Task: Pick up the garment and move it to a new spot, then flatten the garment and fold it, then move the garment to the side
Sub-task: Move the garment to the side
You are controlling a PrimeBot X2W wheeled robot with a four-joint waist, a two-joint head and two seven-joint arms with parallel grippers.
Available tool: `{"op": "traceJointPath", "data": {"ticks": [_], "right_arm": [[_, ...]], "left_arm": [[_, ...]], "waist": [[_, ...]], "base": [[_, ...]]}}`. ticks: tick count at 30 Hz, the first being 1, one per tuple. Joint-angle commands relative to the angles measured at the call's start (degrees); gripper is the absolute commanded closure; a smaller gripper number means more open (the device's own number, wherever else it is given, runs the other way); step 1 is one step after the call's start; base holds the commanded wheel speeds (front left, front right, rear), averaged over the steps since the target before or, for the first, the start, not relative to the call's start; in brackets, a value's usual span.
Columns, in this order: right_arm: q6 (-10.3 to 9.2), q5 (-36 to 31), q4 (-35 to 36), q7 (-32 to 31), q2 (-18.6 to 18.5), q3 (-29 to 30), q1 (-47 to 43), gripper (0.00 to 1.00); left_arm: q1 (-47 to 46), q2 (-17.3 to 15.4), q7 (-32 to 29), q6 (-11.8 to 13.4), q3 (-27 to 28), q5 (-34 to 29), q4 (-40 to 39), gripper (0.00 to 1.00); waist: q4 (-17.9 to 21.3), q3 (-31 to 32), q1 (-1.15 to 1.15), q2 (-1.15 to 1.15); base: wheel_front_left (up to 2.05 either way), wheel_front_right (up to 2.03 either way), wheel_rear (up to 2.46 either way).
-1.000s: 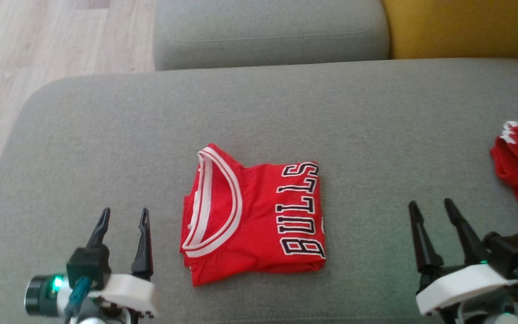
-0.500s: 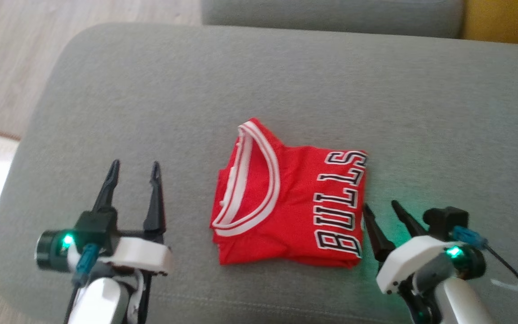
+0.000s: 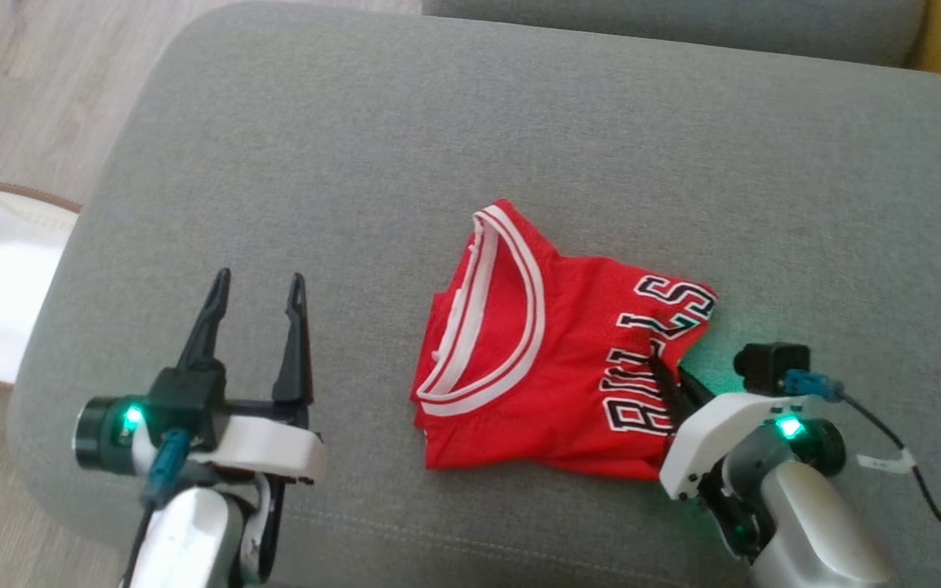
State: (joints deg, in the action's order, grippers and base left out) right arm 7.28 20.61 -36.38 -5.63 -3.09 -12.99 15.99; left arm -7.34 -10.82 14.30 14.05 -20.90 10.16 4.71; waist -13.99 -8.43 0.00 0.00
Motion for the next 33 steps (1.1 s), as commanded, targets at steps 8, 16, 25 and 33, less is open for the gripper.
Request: {"op": "traceJointPath", "data": {"ticks": [8,16,25,33], "right_arm": [[0.21,-4.6,5.4,2.4,0.0,-0.5,-0.5,1.00],[0.21,-6.8,13.8,-0.3,-3.4,1.6,-1.3,1.00],[0.21,-6.4,16.1,-0.8,-7.3,4.4,1.8,1.00],[0.21,-6.4,15.3,1.9,-10.4,5.4,9.6,1.00]], "left_arm": [[-1.3,-0.9,0.7,-0.5,3.9,-1.3,-3.1,0.00],[-1.2,-0.9,0.7,-1.3,4.0,-2.2,-4.2,0.00],[-3.1,-1.0,0.7,-2.5,2.7,-3.1,-4.4,0.00],[-6.9,-1.8,0.3,-3.8,1.2,-4.4,-4.3,0.00]], "waist": [[6.2,-0.2,0.00,0.00],[18.0,-0.5,0.00,0.00],[26.5,-3.3,0.00,0.00],[30.8,-7.7,0.00,0.00]], "base": [[0.00,0.00,0.00],[0.00,0.00,0.00],[0.00,0.00,0.00],[0.00,0.00,0.00]]}}
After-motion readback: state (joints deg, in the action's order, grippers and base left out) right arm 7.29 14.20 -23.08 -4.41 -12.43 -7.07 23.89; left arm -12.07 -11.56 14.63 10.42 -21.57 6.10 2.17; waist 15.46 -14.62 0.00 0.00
